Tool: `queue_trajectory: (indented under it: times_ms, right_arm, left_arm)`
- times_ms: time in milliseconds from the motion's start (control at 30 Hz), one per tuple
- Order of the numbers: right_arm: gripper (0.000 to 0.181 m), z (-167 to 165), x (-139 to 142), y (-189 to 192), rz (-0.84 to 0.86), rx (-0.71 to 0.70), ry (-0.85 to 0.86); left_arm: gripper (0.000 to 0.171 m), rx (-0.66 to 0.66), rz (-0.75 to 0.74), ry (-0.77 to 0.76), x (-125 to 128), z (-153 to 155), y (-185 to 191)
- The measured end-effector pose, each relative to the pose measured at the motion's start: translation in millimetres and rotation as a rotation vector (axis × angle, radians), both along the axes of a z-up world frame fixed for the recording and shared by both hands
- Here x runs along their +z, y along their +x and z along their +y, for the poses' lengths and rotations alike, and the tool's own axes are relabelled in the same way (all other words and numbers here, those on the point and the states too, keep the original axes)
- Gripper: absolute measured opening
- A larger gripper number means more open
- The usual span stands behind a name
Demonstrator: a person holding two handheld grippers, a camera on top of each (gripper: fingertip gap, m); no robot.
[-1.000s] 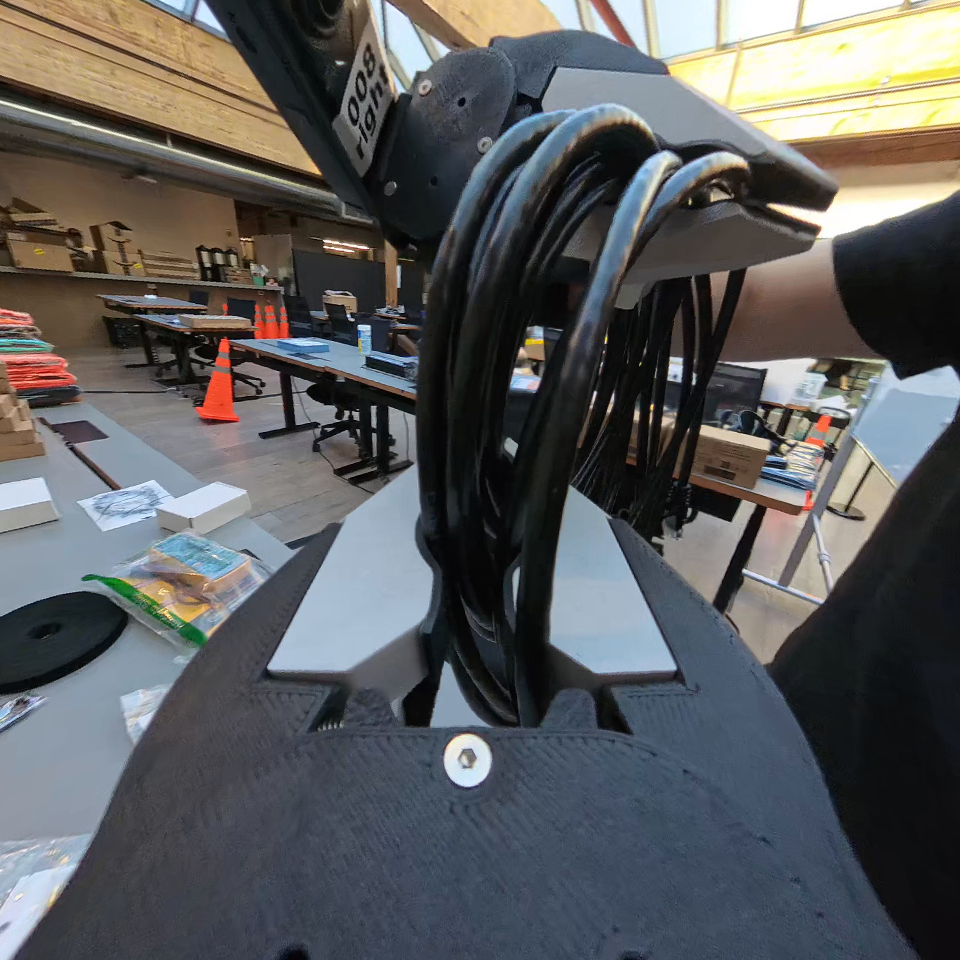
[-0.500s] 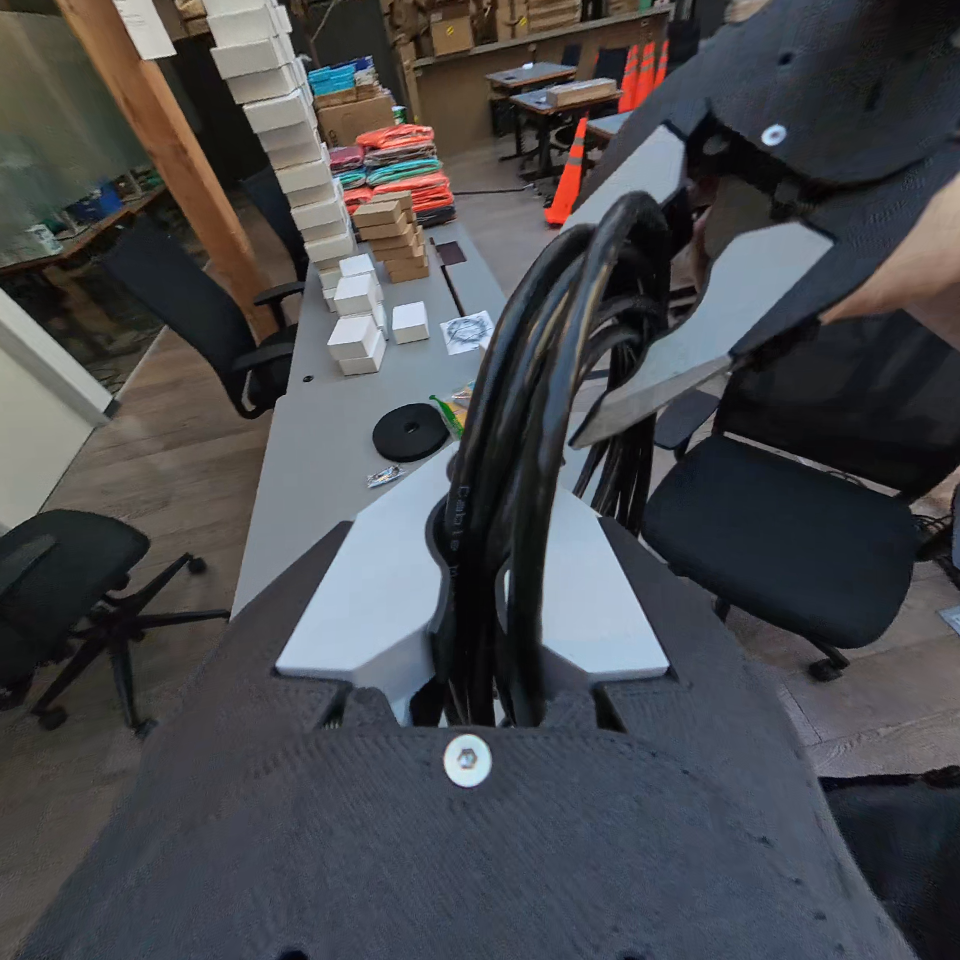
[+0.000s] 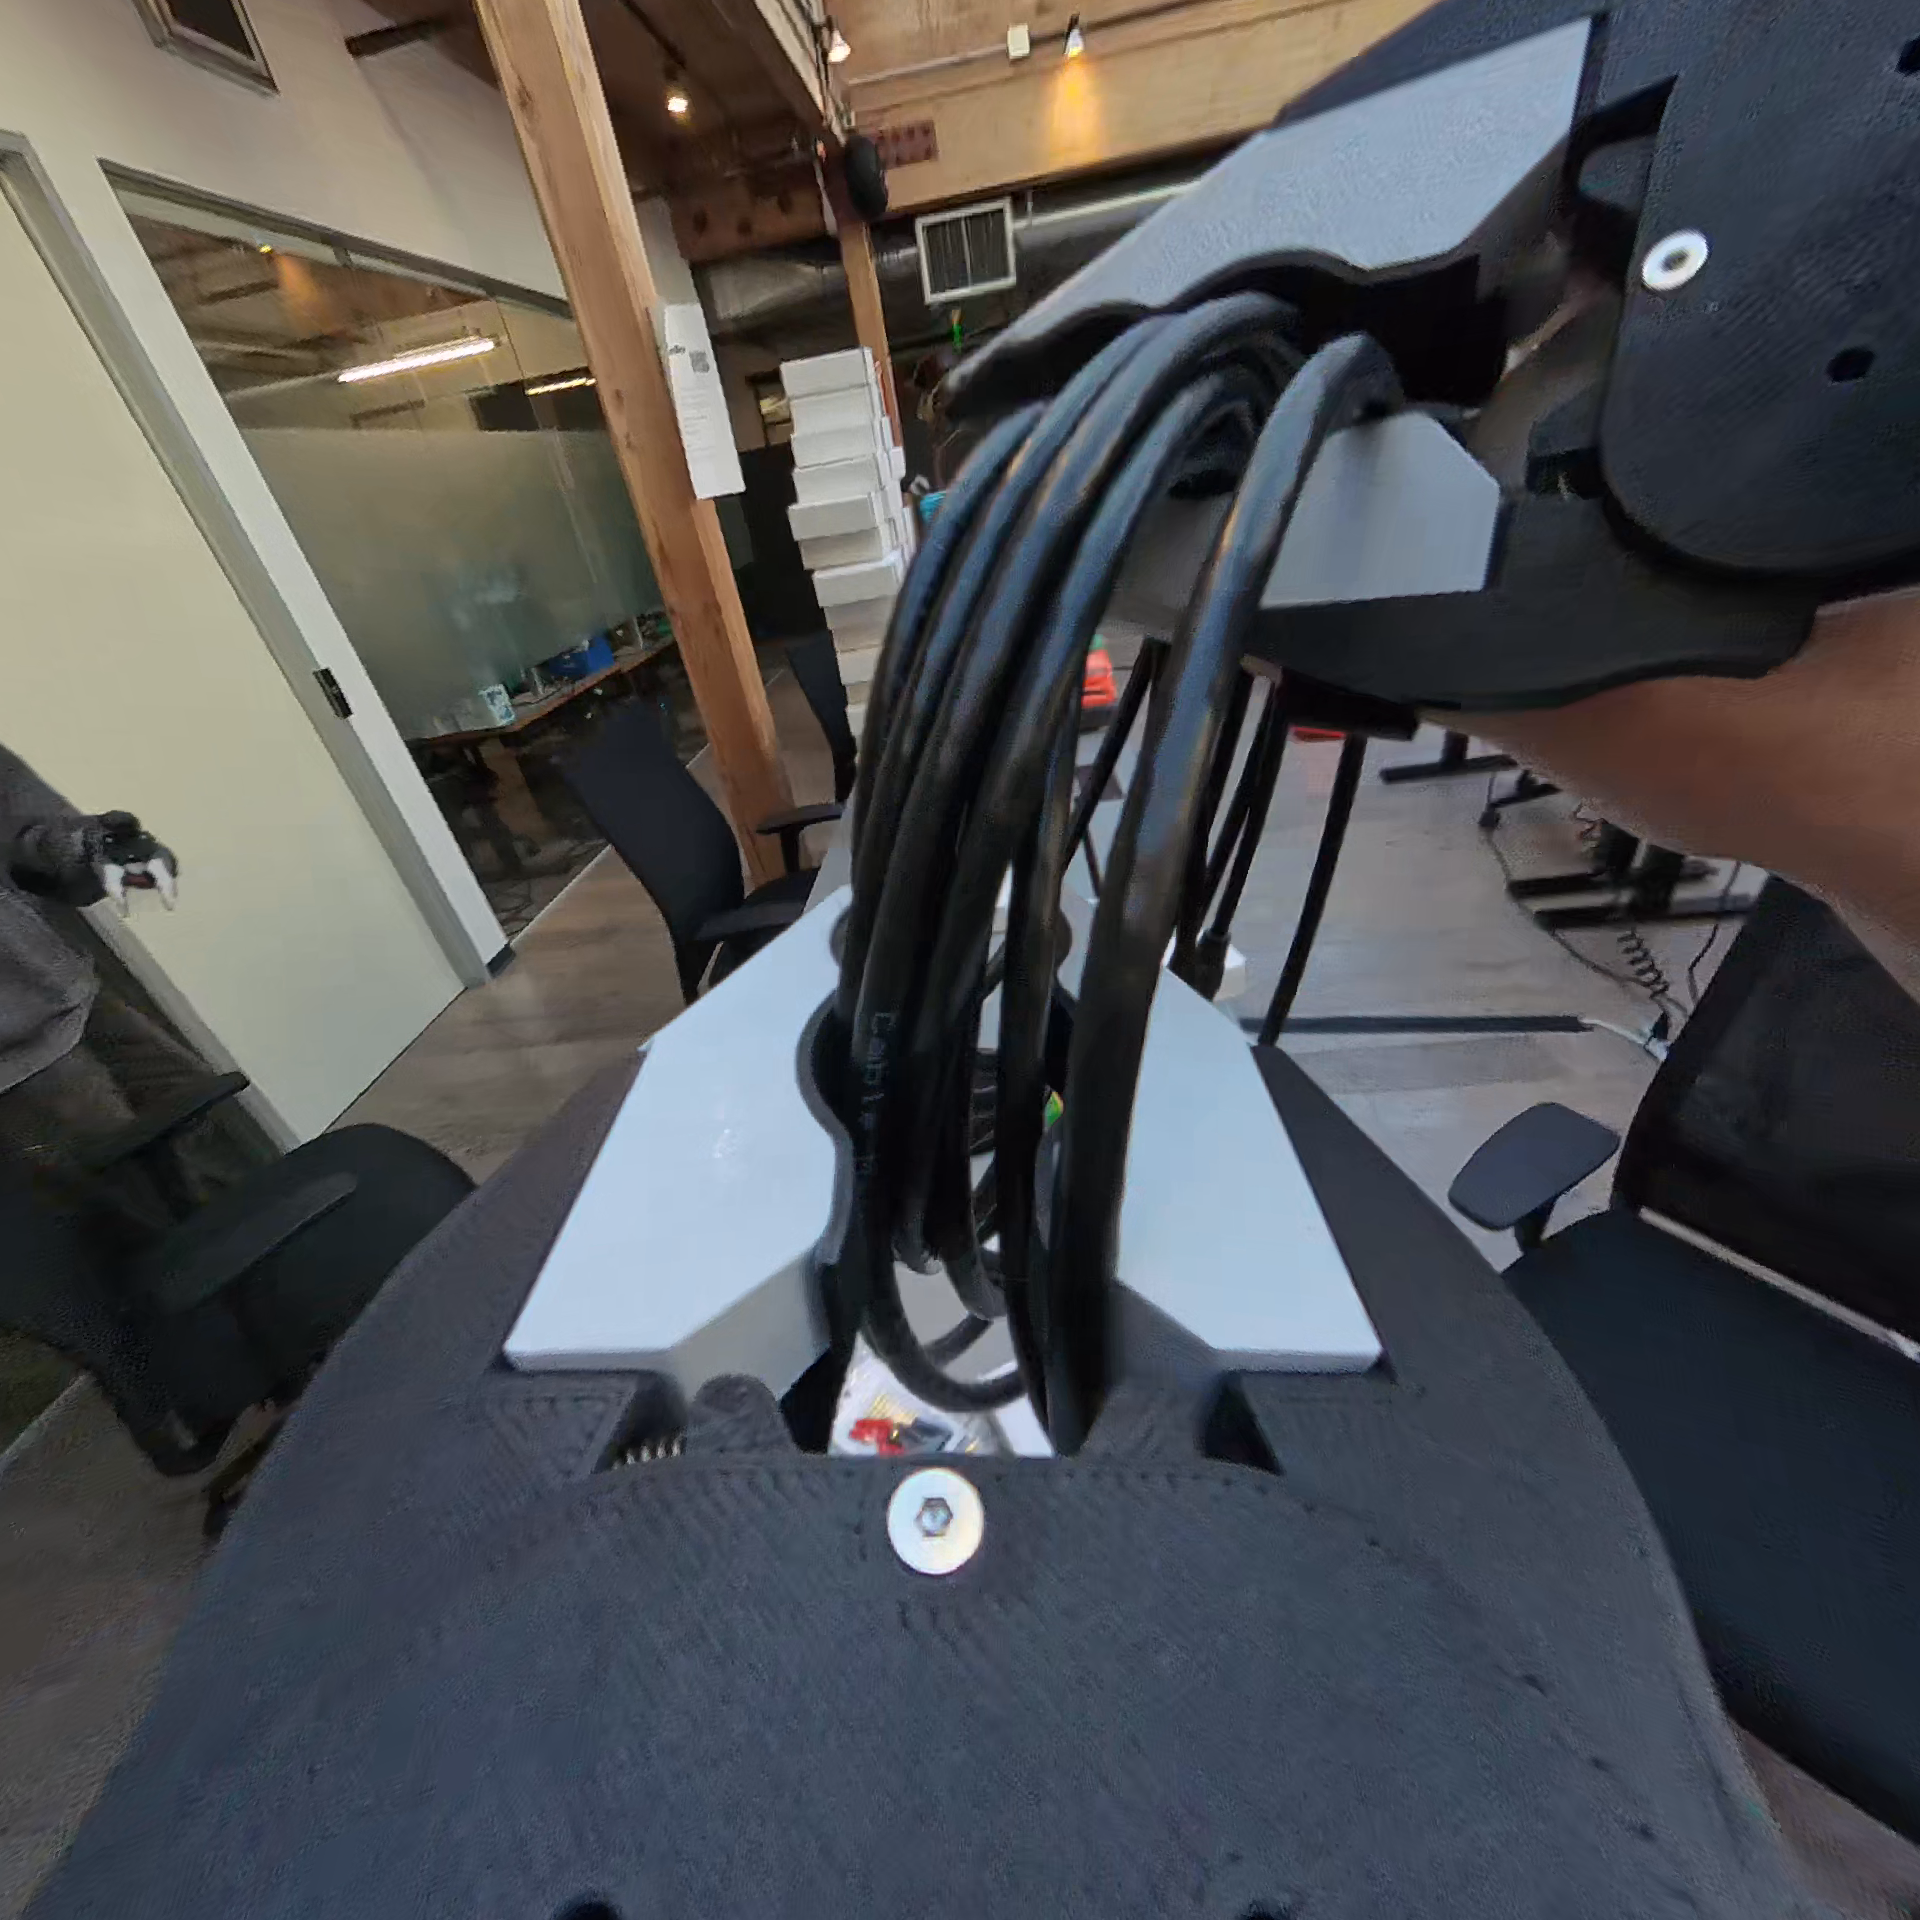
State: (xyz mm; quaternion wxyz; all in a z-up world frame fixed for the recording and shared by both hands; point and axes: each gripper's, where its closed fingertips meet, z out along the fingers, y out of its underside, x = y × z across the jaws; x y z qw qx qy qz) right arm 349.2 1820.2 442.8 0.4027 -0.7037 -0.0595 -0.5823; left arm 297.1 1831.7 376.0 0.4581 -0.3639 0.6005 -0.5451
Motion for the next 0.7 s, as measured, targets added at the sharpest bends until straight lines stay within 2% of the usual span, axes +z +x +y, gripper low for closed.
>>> queue_trajectory:
  times_ms: [100,133,200,333,467,600,700]
  right_arm:
    - [0.018,10.8,42.3,-12.1,-0.123,-0.017,-0.009]
    - [0.015,14.7,48.0,-15.3,-0.121,-0.020,-0.020]
    - [0.011,24.1,54.2,-20.7,-0.105,-0.014,-0.027]
    - [0.008,46.4,58.4,-29.7,-0.034,0.011,-0.058]
    - [0.006,59.2,66.1,-33.7,0.034,-0.004,-0.065]
    - [0.005,62.7,79.4,-31.6,0.062,-0.033,-0.062]
    - [0.006,65.0,85.4,-35.7,0.021,-0.060,-0.094]
  left_arm:
    - [0.056,-0.085,-0.060,-0.061,26.4,1.5,-14.0]
    - [0.057,-0.123,-0.080,-0.072,35.3,3.1,-21.7]
    - [0.061,-0.193,-0.111,-0.068,50.3,9.8,-34.8]
    - [0.083,-0.364,-0.078,0.018,59.3,29.5,-52.8]
    - [0.104,-0.608,-0.070,-0.091,83.5,62.7,-89.7]
    - [0.105,-0.571,-0.208,-0.099,111.5,116.0,-110.1]
    - [0.115,-0.624,-0.179,-0.104,112.8,124.7,-112.3]
